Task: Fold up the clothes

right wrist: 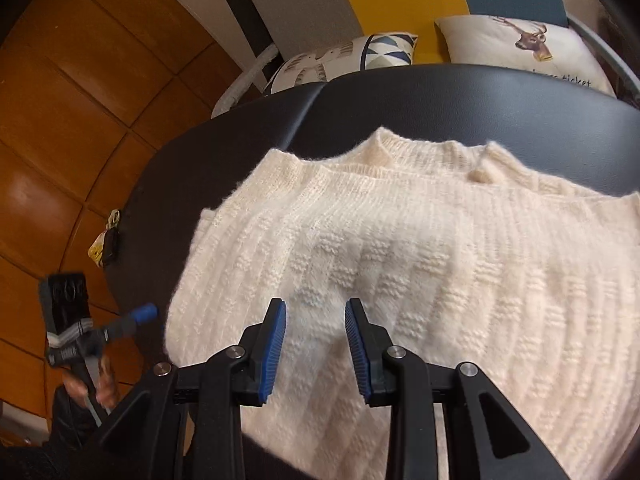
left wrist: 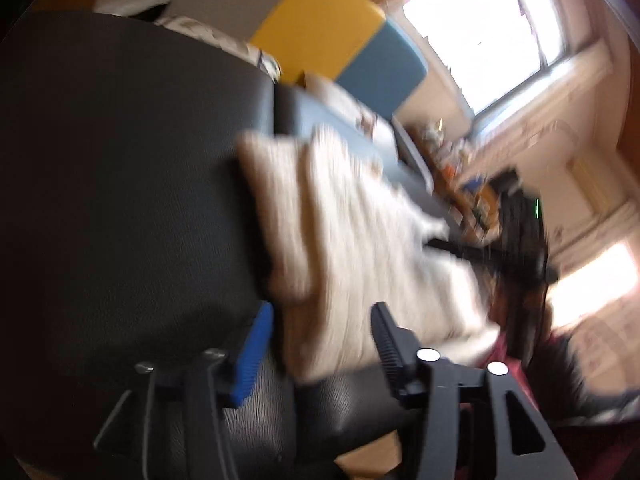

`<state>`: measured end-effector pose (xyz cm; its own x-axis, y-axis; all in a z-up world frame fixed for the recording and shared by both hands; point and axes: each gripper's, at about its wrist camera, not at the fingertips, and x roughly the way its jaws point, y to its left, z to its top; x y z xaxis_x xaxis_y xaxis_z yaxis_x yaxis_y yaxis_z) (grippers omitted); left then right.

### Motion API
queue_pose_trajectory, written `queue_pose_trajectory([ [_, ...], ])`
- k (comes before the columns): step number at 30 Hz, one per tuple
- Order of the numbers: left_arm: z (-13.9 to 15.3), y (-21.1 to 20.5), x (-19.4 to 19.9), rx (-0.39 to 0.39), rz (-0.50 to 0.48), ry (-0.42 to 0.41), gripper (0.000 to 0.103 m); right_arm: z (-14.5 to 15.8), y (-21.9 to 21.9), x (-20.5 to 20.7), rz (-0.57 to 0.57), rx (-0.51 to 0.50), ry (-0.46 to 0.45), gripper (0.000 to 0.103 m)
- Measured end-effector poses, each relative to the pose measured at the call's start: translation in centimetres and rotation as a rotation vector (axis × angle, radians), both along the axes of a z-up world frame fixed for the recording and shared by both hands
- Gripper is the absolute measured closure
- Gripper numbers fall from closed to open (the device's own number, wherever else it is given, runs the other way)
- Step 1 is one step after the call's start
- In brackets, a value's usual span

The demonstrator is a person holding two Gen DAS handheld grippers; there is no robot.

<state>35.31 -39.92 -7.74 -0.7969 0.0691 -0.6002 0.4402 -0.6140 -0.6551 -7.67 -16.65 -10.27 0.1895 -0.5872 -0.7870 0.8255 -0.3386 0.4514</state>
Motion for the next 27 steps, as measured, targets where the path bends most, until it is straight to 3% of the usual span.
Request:
queue_pose_trajectory([
  [4, 0.1, -2.8, -0.8, 0.037, 0.029, 0.005, 0.037, -0.4, 2.0, -0.9, -0.047, 0.028, 0.022, 0.072],
  [8, -1.4, -4.9, -2.5, 0.149, 0.001, 0.019, 0.033, -1.2, 4.0, -1.9, -0.090, 0.028, -0.017, 0.072],
  [12, -2.2, -6.4, -4.2, 0.194, 0.001, -0.019, 0.031, -1.3, 5.5, -2.8, -0.130, 0.024, -0.034, 0.072],
  [23, -2.5, -7.7, -8.4, 0.233, -0.056, -0.001, 0.024, -1.3, 6.8, -3.8, -0.172, 0.025, -0.027, 0.072],
  [27, -2.3, -7.4, -9.3, 0.211, -0.081, -0.010, 0.025, -0.6, 8.0, -4.7, -0.199, 0.033, 0.009, 0.072],
])
